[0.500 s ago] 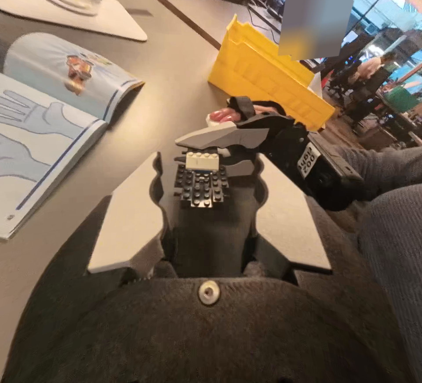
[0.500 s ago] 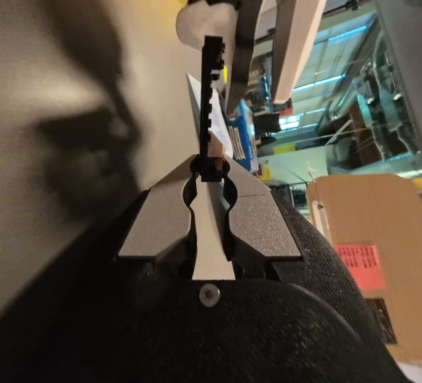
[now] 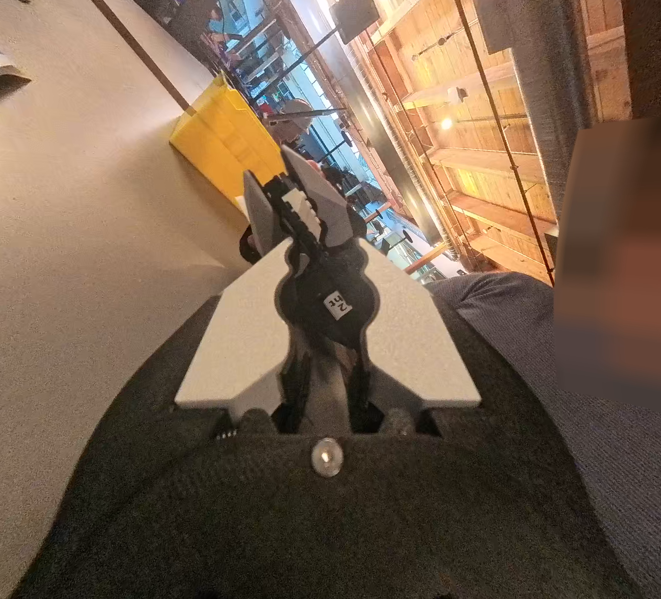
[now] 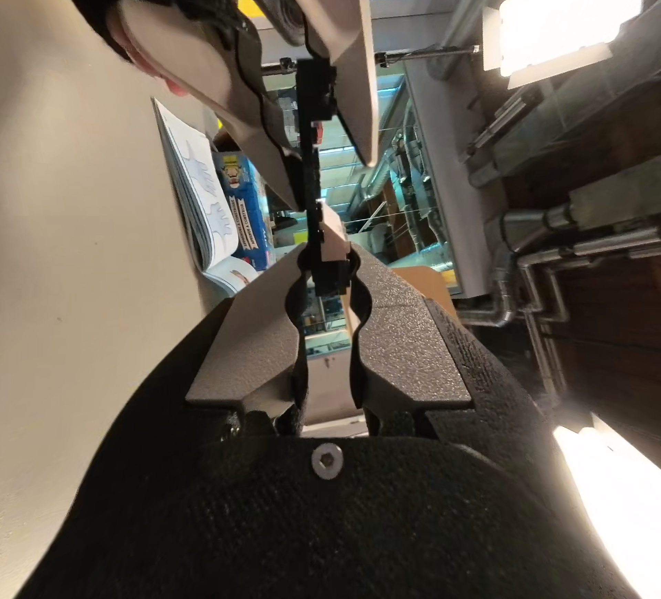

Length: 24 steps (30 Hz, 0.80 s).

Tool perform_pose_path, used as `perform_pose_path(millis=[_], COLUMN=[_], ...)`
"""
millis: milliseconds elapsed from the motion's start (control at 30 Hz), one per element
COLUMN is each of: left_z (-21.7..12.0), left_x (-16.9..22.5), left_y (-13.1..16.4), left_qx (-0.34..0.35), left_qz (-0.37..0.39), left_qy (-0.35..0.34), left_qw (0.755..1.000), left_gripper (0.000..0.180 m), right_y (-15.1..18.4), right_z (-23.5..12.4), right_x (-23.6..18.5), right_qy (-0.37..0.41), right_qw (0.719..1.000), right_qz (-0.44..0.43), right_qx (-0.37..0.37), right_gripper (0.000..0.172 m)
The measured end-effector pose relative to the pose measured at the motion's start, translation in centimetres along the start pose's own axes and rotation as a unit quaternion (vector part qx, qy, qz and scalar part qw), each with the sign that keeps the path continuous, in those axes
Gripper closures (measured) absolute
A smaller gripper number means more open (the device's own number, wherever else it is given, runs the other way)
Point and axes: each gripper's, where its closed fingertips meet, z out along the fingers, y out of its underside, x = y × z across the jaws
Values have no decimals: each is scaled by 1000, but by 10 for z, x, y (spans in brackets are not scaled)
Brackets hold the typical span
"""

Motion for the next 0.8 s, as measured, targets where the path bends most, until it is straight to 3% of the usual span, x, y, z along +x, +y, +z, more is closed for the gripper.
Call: perform_pose_path(millis=[133,267,367,433,467,500,567,633,700,800], left_z=[-2,-11,-18,-24,-28,-33,-43,-36,-22,-7], left_x=[-17,-34,-42,-40,-36,-31,-11,5,15,16], left_y=[1,-10,-19,-30,-37,-45,-60,-58,-50,-43], left_qx=[-3,18,14,30,46,71,134,134,126,111], left_qz=[36,137,264,348,384,417,493,568,618,649], left_qy=[-64,-165,-262,-317,-340,-365,-405,-411,-403,-404], left_qw=[997,976,928,882,857,829,758,700,664,635], left_gripper=[168,175,175,175,174,174,175,175,176,175], right_y=[2,-2,4,4,2,-5,-16,-19,-19,-31], right_z=[-1,2,4,2,1,0,-1,-2,-1,-3], right_x=[0,-13,-24,-18,-12,-5,17,35,31,37], right_qy=[-2,-49,-107,-135,-148,-169,-198,-207,-224,-253], right_qw=[1000,999,984,947,913,861,706,551,469,340], right_qz=[-25,20,143,289,380,480,678,803,848,895], right_qx=[-3,-2,-22,-25,-19,-1,50,98,100,140], right_gripper=[152,136,128,127,125,126,124,120,116,117])
